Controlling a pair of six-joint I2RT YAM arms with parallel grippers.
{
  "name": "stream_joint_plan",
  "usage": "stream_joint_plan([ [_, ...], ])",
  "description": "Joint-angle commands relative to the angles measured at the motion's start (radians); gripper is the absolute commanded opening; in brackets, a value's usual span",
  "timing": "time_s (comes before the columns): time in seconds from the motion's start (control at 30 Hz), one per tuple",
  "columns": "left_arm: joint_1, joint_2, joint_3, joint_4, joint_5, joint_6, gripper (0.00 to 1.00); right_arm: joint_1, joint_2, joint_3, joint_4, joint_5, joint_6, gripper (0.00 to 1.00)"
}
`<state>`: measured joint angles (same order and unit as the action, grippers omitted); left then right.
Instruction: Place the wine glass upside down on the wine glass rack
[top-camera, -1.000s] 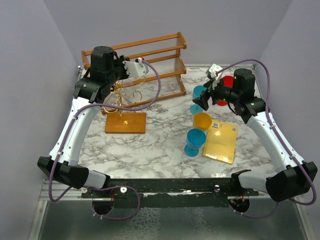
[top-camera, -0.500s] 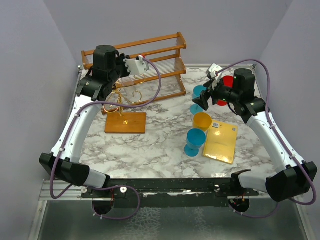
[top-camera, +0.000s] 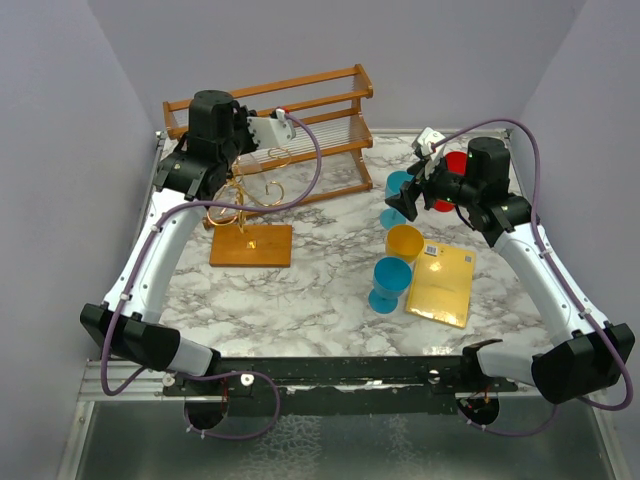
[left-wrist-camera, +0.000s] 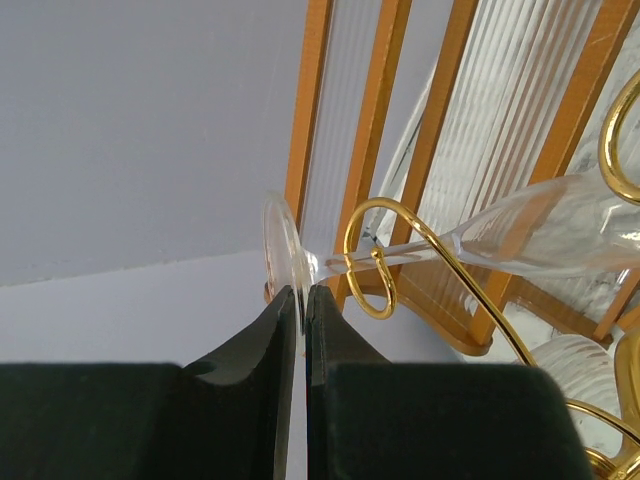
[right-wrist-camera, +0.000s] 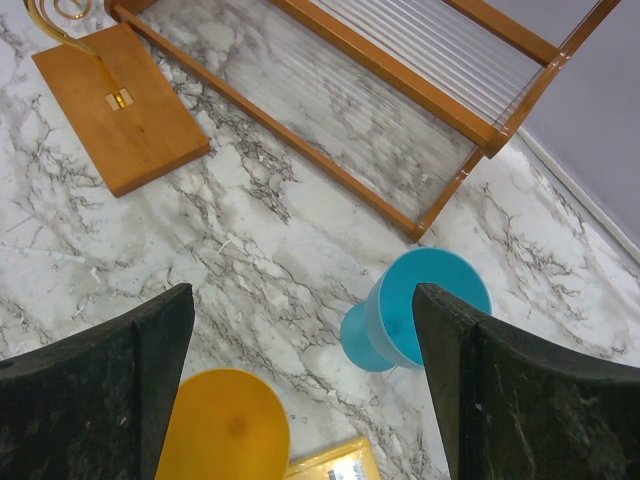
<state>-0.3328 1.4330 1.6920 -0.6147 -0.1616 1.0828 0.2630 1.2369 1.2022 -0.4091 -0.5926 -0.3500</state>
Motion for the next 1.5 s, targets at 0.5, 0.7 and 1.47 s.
stream_joint_plan([
  [0.5, -0.001, -0.020, 0.033, -0.072, -0.007, -0.030, 0.00, 0.004, 0.005, -0.008, 0.028, 0.011, -0.015, 0.90],
  [0.7, -0.001, -0.020, 0.035, -0.092, 0.003, -0.046, 0.05, 0.004, 0.004, -0.009, 0.029, 0.012, -0.015, 0.90],
  [1.47, -0.001, -0.036, 0.035, -0.135, 0.069, -0.107, 0.33, 0.004, 0.011, -0.002, 0.025, 0.028, -0.014, 0.90],
])
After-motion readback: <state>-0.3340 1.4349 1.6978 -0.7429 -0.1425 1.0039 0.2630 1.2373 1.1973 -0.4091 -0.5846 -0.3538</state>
